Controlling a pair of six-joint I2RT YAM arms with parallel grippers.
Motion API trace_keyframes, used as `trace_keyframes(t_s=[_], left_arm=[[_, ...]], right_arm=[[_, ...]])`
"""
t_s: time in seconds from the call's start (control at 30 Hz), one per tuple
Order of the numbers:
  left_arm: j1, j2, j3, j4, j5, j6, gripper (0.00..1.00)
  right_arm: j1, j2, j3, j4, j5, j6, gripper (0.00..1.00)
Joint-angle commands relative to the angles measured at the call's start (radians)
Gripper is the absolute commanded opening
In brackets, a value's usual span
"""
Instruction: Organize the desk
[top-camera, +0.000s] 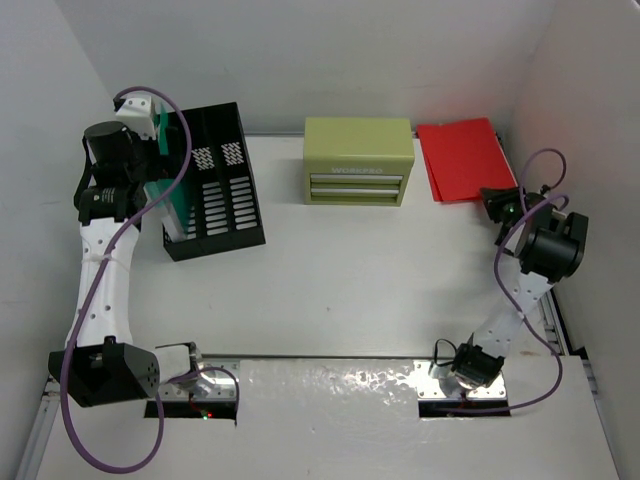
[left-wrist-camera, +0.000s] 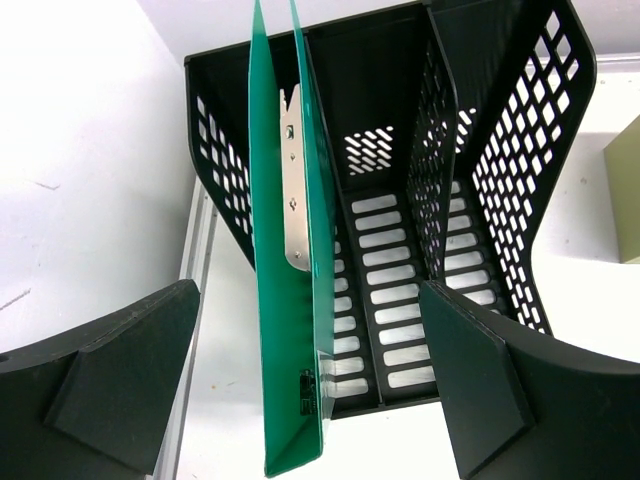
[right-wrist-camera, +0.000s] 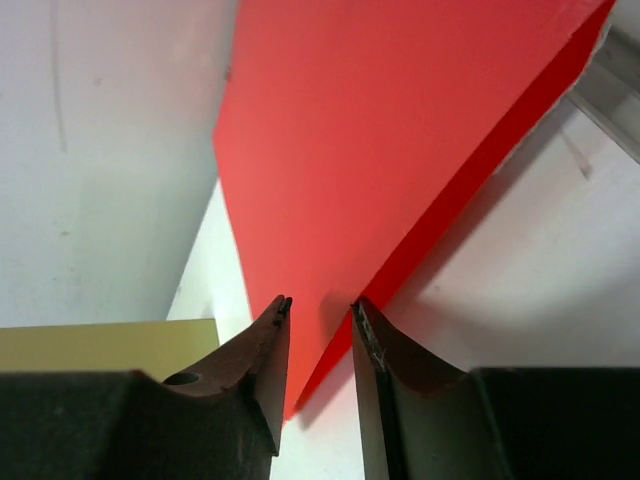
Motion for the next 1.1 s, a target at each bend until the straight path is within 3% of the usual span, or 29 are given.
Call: trace_keyframes(t_s=[0.0,0.2,0.37,0.47,0.73,0.83,0.93,0.97,1.07], left_arm=[[0.005,-0.038,0.03,0.04,-0.01,0.008,0.91],[0.005,-0.031,0.039,0.045,-0.01,0.005,0.91],[0.006,-0.034,0.04,0.041,-0.046,0.017,0.91],[0.006,-0.031,0.038,0.045,-0.06,0.023,0.91],[0.008,-0.022,0.041,0.051,-0.064,0.023,0.91],[0.006,-0.021,0.038,0.053,-0.067,0.026,0.91],[0.006,-0.013,0.044,0.053,-0.066,0.028,0.91],[0.006,-0.01,0.047,0.051,-0.066,0.028,0.91],[0.006,0.004,0.055,0.051,-0.061,0.023,0.91]], right_arm=[[0.009,0.036,0.042,0.036,-0.018,0.021,0.29],[0.068,0.122,0.176,-0.049,-0.026,0.0,0.27],[0.098,0.163,0.247,-0.049,-0.013,0.009,0.13],[0.111,0.159,0.24,0.011,-0.003,0.018,0.12],[0.143,0.171,0.293,0.048,0.027,0.009,0.15],[0.166,0.214,0.362,-0.015,0.046,0.006,0.26],[0.184,0.252,0.43,-0.083,0.053,0.004,0.29],[0.187,0.258,0.439,-0.095,0.053,0.003,0.27],[0.193,0.268,0.459,-0.116,0.063,-0.009,0.09]])
